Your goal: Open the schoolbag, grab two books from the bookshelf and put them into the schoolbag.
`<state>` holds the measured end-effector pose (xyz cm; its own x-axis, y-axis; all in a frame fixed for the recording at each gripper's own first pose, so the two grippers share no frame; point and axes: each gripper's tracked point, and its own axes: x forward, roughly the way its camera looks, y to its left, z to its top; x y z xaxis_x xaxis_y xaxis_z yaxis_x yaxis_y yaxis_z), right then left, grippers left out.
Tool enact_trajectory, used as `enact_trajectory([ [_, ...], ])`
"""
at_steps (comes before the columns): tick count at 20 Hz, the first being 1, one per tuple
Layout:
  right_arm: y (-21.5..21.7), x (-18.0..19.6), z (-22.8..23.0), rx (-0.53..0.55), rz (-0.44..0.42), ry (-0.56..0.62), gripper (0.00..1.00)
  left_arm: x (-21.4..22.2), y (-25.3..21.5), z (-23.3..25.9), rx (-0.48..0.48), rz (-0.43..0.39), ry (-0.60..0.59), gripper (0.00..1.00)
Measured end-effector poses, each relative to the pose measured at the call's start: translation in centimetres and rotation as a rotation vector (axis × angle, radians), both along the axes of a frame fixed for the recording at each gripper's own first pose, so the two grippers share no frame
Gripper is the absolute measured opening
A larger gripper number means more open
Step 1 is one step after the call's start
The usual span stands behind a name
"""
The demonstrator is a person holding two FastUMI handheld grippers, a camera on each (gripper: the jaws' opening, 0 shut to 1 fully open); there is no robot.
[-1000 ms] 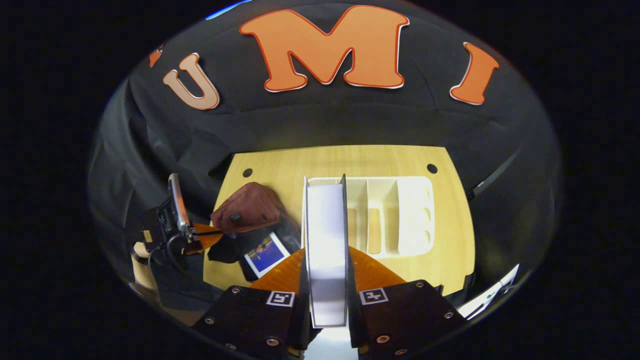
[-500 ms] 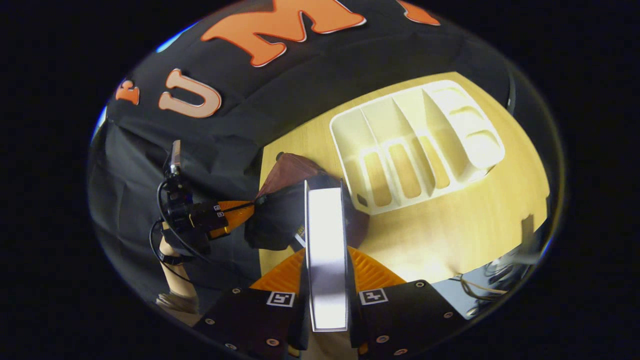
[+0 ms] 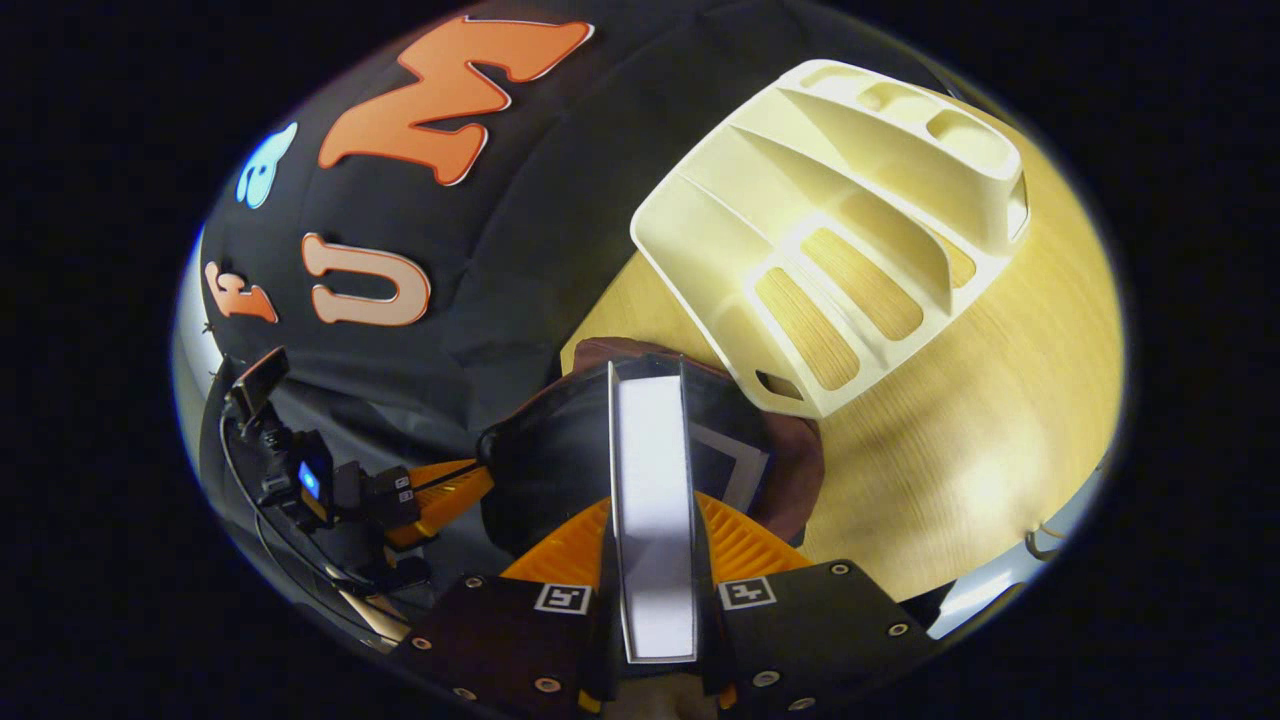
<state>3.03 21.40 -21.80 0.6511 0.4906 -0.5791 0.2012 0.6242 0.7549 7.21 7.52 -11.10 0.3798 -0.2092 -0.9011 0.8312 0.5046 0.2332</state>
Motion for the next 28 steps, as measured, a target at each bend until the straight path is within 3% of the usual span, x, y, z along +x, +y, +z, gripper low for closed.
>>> enact_trajectory([
  [7,3.3,4.3,-2.7,0.047,-0.114,-0.046,0.31,0.0,-2.1,2.8,0.060,-0.078,-0.035,0.00],
  [13,6.8,6.0,-3.8,0.039,-0.119,-0.046,0.32,-0.7,-3.3,2.9,0.031,-0.085,-0.028,0.01],
  [14,7.5,6.2,-4.2,0.038,-0.121,-0.035,0.42,-0.6,-3.6,2.9,0.026,-0.084,-0.033,0.01],
  [15,8.3,6.2,-4.5,0.035,-0.118,-0.024,0.32,-0.5,-3.6,2.9,0.024,-0.084,-0.037,0.00],
  [18,10.6,6.0,-5.6,0.020,-0.079,0.008,0.33,-0.9,-3.6,2.7,0.020,-0.088,-0.031,0.00],
  [20,10.4,5.6,-6.8,-0.041,-0.063,0.047,0.38,-0.8,-3.2,2.6,0.026,-0.082,-0.029,0.00],
  [22,9.0,5.0,-8.7,-0.144,-0.058,0.113,0.50,-0.7,-2.7,2.2,0.019,-0.063,-0.019,0.00],
  [24,8.4,4.1,-10.7,-0.217,-0.020,0.174,0.65,-0.8,-2.2,2.0,0.007,-0.047,-0.016,0.01],
  [25,8.5,3.5,-11.3,-0.227,-0.004,0.198,0.78,-0.9,-2.1,1.9,0.002,-0.043,-0.011,0.01],
  [26,9.0,3.2,-11.3,-0.228,0.015,0.215,0.70,-1.0,-2.0,1.8,-0.003,-0.039,-0.006,0.00],
  [27,9.3,2.7,-11.0,-0.226,0.036,0.218,0.97,-1.0,-2.0,1.7,-0.009,-0.035,-0.002,0.00],
  [28,9.2,2.4,-10.9,-0.232,0.050,0.219,0.98,-1.2,-2.0,1.7,-0.015,-0.033,0.001,0.01],
])
